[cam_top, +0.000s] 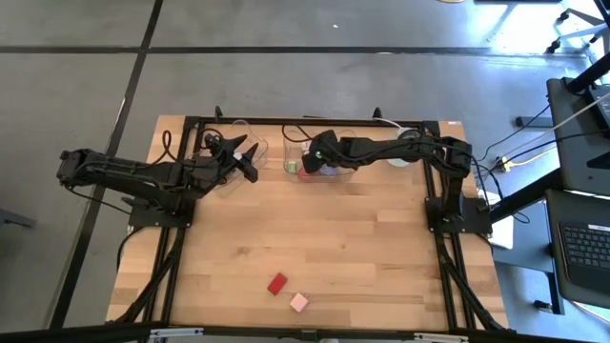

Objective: Pick & Place Office items
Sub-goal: Put the red digital timer into the left transparent bin

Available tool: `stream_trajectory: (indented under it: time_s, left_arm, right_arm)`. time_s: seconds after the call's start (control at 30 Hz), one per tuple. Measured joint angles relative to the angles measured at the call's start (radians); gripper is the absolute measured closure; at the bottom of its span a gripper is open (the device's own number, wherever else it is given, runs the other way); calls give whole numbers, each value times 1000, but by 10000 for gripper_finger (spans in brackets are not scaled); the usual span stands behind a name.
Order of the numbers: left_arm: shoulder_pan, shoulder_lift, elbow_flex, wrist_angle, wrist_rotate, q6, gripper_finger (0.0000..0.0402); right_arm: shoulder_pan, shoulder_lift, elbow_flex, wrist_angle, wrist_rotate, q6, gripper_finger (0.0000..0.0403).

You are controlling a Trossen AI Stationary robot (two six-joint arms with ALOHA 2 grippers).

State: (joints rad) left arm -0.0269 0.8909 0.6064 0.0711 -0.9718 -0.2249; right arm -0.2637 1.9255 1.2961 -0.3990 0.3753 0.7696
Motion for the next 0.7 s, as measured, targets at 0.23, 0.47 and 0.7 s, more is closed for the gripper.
stream_trajectory:
  time_s: [0.23, 0.47, 0.7]
  left_arm:
    - [0, 0, 0, 0, 0, -1, 206]
    - [0, 0, 0, 0, 23, -1, 206]
    - [0, 0, 0, 0, 189, -88, 206]
  right_arm:
    - [1, -44, 0, -17, -95, 54, 46]
    - [38, -156, 0, -29, -140, 33, 68]
    - [143, -208, 0, -24, -271, -16, 84]
